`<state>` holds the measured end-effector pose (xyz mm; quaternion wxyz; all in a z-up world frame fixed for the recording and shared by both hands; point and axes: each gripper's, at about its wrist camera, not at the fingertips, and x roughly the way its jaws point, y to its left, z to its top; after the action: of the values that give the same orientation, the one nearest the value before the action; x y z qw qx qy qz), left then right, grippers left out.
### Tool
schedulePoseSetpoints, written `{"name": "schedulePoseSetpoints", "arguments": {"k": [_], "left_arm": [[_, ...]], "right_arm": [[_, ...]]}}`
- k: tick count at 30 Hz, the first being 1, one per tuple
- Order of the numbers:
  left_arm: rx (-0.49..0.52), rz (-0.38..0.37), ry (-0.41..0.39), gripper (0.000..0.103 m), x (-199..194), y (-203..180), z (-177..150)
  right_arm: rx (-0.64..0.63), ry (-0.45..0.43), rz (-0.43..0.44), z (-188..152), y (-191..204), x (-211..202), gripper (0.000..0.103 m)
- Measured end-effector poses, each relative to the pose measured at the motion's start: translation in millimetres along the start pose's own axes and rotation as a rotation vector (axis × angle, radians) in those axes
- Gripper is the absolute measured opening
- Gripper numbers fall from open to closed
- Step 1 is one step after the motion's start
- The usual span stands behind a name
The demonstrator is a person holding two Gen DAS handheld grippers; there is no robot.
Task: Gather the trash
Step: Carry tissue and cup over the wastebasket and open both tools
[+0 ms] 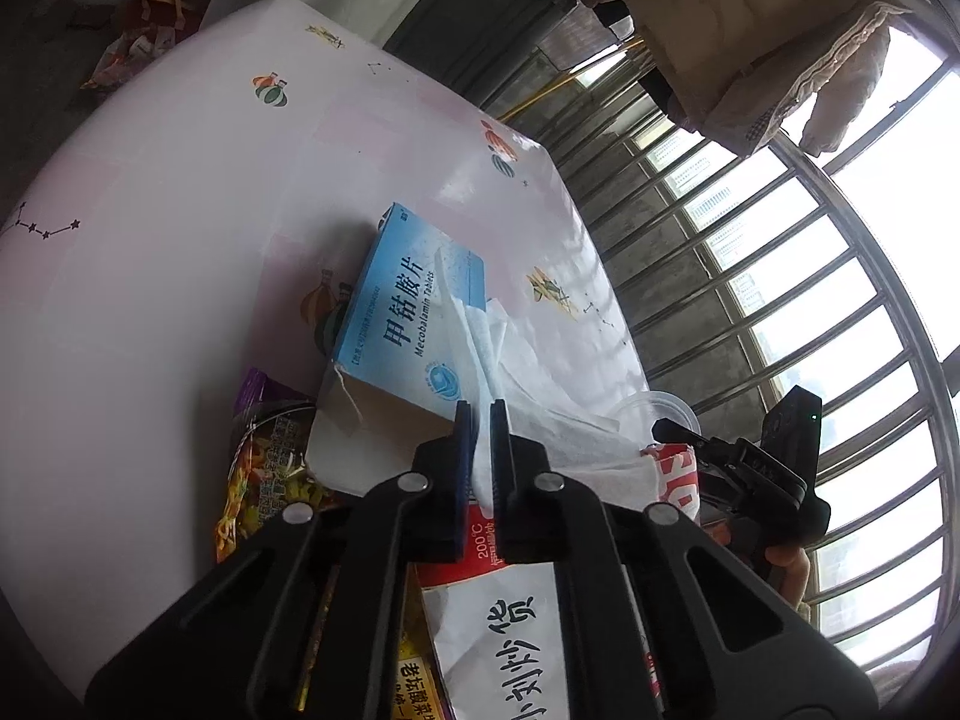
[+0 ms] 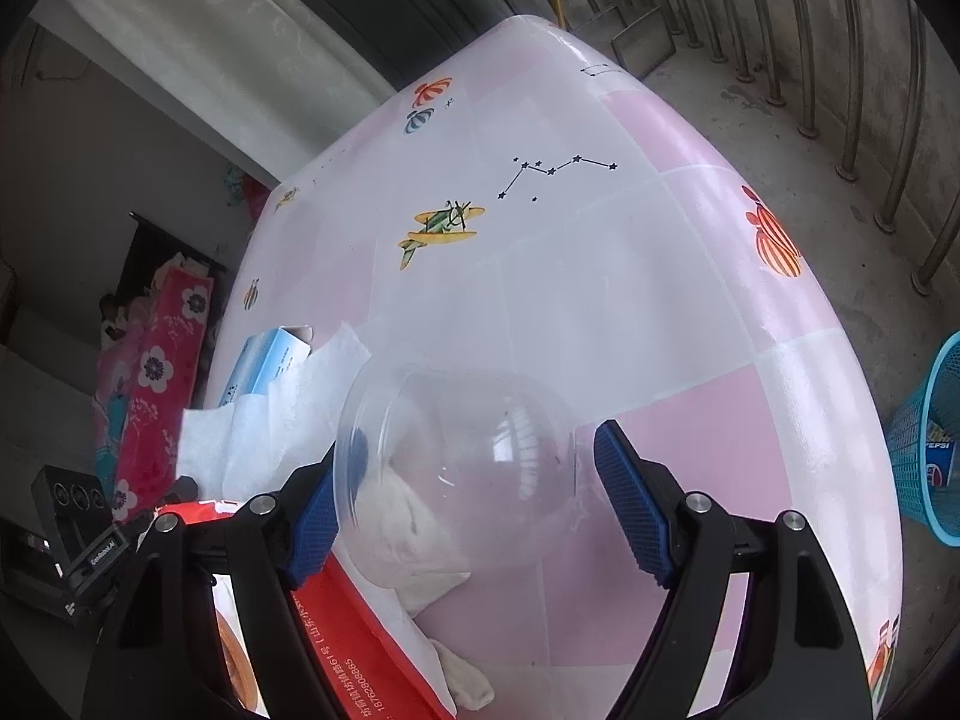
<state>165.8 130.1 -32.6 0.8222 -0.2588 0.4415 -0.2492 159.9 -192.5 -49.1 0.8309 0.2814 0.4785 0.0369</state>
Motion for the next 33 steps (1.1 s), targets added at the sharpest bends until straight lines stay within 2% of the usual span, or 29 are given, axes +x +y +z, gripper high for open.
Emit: {"name": "schedulePoseSetpoints", "arguments": {"k": [3,7,13,19,23,28,33], "left_arm": [[0.026,-0.012,-0.015,0.000,-3,-6,1],[0.059,-0.025,-0.035,0.000,-6,-14,4],[0.093,-0.045,-0.072,0.000,-12,-26,7],[0.133,-0.077,-0.098,0.000,-21,-46,16],[0.196,-0.108,-0.113,0.000,-29,-74,26],[0.301,-0.179,-0.110,0.000,-36,-127,38],[0.425,-0.268,-0.056,0.000,-26,-198,40]], "right_arm": [[-0.014,-0.006,-0.008,0,2,-1,0.076],[0.008,0.002,0.004,-1,-3,1,0.065],[0.034,-0.023,0.013,-1,-9,-5,0.063],[0.052,-0.084,0.029,1,-14,-25,0.061],[0.073,-0.146,0.051,3,-20,-49,0.061],[0.119,-0.253,0.060,2,-41,-93,0.060],[0.222,-0.392,0.025,-10,-89,-150,0.060]]}}
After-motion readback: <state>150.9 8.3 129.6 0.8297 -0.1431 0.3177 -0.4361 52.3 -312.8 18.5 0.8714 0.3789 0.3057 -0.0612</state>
